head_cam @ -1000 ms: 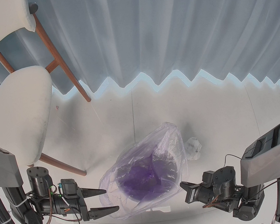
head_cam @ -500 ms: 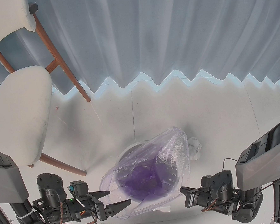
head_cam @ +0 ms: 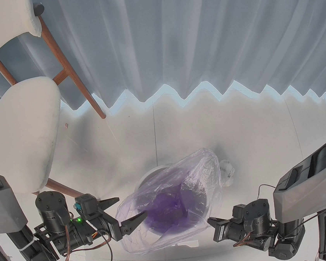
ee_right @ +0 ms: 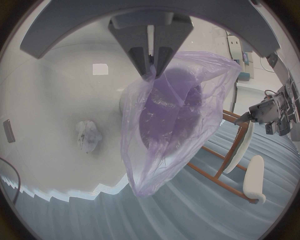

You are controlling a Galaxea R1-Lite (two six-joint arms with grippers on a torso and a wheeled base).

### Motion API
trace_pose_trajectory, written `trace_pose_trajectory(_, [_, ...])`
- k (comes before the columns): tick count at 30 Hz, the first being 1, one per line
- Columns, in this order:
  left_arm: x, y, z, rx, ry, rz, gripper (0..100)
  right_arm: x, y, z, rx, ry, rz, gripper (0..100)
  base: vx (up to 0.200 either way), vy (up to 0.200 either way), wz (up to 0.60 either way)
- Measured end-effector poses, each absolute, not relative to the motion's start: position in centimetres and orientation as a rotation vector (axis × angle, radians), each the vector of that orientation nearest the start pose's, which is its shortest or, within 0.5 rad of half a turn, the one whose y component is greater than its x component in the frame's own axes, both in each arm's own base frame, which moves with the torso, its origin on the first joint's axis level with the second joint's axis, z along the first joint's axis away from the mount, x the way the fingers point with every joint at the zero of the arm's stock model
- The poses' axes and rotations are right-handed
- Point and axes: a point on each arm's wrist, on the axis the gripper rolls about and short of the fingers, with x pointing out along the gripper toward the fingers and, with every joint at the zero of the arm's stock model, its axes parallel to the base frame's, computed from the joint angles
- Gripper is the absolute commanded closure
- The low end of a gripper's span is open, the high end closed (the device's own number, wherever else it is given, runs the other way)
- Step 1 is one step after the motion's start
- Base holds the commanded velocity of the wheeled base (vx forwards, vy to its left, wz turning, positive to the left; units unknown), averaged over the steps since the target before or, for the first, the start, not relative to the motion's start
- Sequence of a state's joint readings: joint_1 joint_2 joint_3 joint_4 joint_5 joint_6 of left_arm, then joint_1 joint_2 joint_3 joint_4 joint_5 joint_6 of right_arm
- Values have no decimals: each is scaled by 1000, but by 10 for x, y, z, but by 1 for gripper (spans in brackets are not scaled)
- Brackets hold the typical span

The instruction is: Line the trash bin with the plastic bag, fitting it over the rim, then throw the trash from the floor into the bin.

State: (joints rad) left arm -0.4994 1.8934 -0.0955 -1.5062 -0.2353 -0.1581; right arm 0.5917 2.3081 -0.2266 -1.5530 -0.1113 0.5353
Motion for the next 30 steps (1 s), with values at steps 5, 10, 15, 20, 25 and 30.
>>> trace_pose_trajectory(5, [191, -114, 86, -192, 299, -715, 0, 225, 153, -13, 359, 593, 335, 0, 0, 0, 0])
trace_pose_trajectory(10, [177, -109, 81, -151, 335, -721, 0, 223, 155, -6, 380, 576, 350, 0, 0, 0, 0])
trace_pose_trajectory(15, [173, -108, 77, -136, 354, -724, 0, 215, 154, 9, 395, 552, 375, 0, 0, 0, 0])
trace_pose_trajectory(20, [174, -109, 74, -136, 370, -747, 0, 203, 152, 22, 401, 538, 413, 0, 0, -40, 0])
trace_pose_trajectory(25, [176, -111, 73, -152, 385, -815, 0, 199, 152, 28, 406, 525, 427, 0, -120, -200, 0])
trace_pose_trajectory(30, [176, -111, 71, -152, 397, -813, 0, 198, 151, 30, 408, 521, 431, 0, -200, -200, 0])
